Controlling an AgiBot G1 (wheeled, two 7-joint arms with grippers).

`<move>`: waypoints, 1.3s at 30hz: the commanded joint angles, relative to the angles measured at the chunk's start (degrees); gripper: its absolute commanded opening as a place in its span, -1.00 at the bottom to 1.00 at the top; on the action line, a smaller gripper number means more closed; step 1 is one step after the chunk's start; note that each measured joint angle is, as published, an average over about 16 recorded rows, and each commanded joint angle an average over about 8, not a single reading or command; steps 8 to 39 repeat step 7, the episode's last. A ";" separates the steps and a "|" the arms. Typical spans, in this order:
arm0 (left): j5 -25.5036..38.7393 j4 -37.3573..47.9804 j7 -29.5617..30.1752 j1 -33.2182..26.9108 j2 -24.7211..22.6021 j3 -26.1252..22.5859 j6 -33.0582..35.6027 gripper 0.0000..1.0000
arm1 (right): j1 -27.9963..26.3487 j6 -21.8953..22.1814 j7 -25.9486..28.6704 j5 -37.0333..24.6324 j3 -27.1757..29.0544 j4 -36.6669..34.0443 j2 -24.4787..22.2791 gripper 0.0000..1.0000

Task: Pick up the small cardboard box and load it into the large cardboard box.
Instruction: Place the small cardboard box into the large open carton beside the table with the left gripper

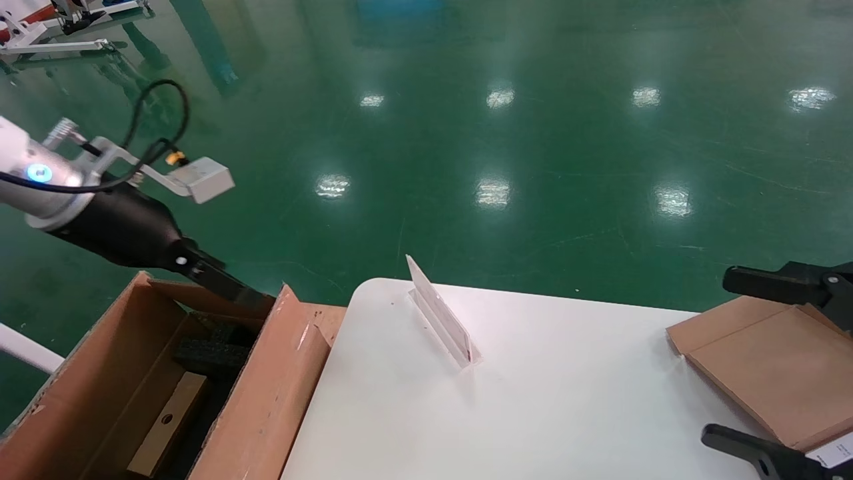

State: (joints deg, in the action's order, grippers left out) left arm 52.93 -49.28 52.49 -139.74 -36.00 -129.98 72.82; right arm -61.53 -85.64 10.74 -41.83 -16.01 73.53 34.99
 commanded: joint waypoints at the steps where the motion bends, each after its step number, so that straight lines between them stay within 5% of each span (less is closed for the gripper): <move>1: -0.18 -0.44 -0.76 1.47 -0.01 2.11 0.23 1.00 | 0.00 0.00 0.00 0.00 0.00 0.00 0.00 1.00; 7: -0.54 -1.25 -2.16 4.13 0.00 5.97 0.67 1.00 | 0.00 0.00 0.00 0.00 0.00 0.00 0.00 1.00; 39: -0.54 -1.25 -2.16 4.13 0.00 5.97 0.67 1.00 | 0.00 0.00 0.00 0.00 0.00 0.00 0.00 1.00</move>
